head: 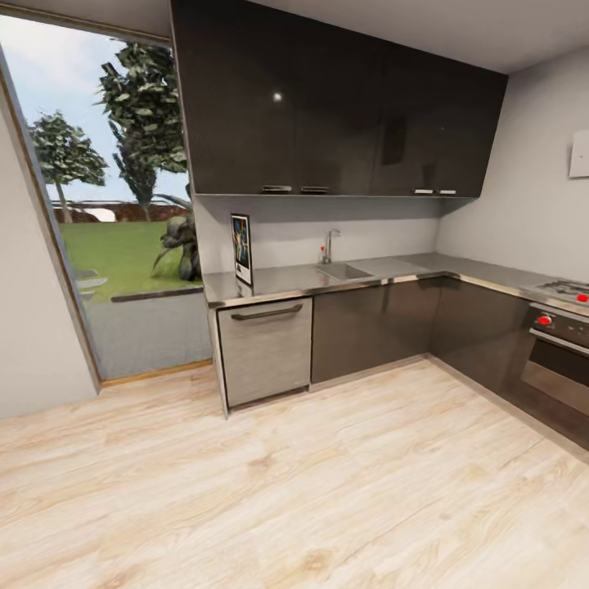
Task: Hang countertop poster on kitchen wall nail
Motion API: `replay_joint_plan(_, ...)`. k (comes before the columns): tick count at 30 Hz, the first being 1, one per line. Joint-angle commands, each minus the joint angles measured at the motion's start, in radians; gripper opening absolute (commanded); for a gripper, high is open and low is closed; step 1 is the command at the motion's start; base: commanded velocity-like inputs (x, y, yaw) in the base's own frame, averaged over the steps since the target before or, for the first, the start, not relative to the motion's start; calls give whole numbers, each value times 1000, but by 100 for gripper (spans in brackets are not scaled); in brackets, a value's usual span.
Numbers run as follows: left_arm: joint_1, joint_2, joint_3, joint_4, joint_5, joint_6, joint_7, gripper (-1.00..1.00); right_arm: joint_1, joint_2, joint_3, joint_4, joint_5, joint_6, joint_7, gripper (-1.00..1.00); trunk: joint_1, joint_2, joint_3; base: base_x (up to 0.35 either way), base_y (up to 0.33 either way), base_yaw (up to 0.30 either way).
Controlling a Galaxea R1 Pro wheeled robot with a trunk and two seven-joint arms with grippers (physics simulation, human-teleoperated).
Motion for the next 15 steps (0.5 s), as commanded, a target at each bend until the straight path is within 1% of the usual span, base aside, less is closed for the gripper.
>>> replay_joint_plan(1, 0, 0, 0, -1, 0, -1, -1, 100, -1, 0, 1, 1, 1, -3, -1, 100, 1, 0, -1, 276, -225, 48)
replay_joint_plan(5, 0, 0, 0, -1, 0, -1, 0, 100, -1, 0, 1, 1, 1, -3, -1, 100, 1, 0, -1, 276, -225, 93)
replay_joint_plan(8, 0, 0, 0, -1, 0, -1, 0, 100, -1, 0, 1, 1, 1, -3, -1, 100, 1, 0, -1, 276, -225, 158)
replay_joint_plan(15, 0, 0, 0, -1, 0, -1, 0, 100, -1, 0, 1, 1, 1, -3, -1, 100, 1, 0, -1, 276, -225, 258)
